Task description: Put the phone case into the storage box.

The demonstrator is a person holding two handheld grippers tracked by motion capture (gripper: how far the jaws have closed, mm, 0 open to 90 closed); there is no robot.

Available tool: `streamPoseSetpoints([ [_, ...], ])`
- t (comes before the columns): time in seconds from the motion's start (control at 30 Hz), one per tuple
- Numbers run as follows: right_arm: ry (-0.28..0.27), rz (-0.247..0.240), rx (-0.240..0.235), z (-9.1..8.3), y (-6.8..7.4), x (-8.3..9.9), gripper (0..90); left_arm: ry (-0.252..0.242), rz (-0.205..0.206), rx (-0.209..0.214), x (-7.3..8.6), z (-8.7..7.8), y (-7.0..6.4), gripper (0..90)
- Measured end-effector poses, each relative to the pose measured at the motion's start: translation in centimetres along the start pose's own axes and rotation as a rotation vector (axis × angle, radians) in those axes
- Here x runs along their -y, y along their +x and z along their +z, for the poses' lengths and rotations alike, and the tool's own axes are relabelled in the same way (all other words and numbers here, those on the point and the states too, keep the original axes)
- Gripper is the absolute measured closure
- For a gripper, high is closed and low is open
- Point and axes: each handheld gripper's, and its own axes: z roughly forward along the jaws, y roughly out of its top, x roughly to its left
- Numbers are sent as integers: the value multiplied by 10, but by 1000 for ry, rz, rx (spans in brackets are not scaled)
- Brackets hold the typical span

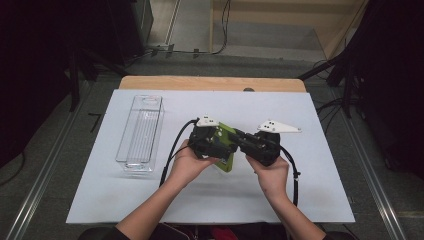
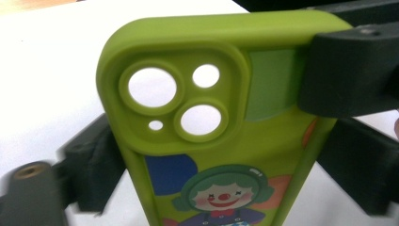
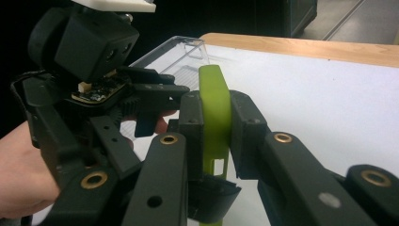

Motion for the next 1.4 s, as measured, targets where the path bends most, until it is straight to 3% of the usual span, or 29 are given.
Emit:
streamPoseSetpoints([
  [0.3,-9,7,-11,0,-1,1,748,-6,13,-20,-1,-3,-2,163],
  [0.5,7,16,-18,1,0,0,742,30,-2,2,-2,-4,1,170],
  [0.67,13,18,-21,0,1,-2,729,28,-1,7,-4,-6,1,171],
  [1.4,-5,38,-35,-15,-3,-12,543,53,-14,-8,-6,-13,11,171],
])
